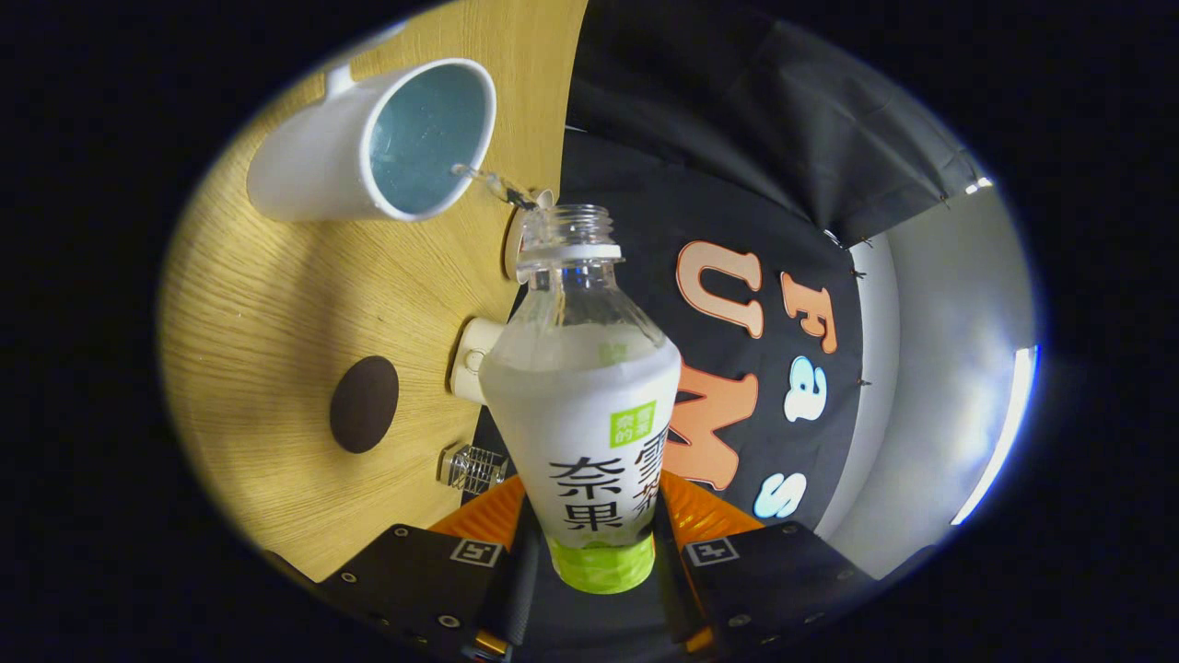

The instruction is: Take the bottle from table, then pour the juice into the cup, finally place the bottle on the coaster

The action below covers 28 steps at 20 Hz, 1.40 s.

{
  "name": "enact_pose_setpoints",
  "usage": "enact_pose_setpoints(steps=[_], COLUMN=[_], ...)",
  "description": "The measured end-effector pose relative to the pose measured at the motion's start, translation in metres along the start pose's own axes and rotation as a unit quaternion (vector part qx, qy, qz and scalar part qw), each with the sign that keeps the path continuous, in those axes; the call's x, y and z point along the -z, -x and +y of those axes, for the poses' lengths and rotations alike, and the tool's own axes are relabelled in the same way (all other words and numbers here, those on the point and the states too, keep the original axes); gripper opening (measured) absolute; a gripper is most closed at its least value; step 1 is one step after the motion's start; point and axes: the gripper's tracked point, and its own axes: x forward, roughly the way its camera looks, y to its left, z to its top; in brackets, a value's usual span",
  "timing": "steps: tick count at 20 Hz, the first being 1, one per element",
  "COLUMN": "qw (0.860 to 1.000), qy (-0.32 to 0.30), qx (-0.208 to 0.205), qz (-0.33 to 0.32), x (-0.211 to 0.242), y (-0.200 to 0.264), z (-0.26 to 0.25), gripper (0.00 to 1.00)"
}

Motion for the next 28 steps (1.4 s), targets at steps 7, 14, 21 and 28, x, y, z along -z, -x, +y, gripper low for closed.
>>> enact_pose_setpoints(steps=[7, 14, 21, 28], qw=[1.0, 0.998, 0.996, 0.993], qy=[0.022, 0.048, 0.077, 0.102], qx=[0.017, 0.032, 0.045, 0.053], qz=[-0.011, -0.021, -0.026, -0.036], x=[-0.002, -0.001, -0.002, -0.004], y=[-0.002, -0.007, -0.008, -0.01], z=[-0.006, -0.015, -0.024, -0.034], gripper=[0.57, 0.57, 0.58, 0.57])
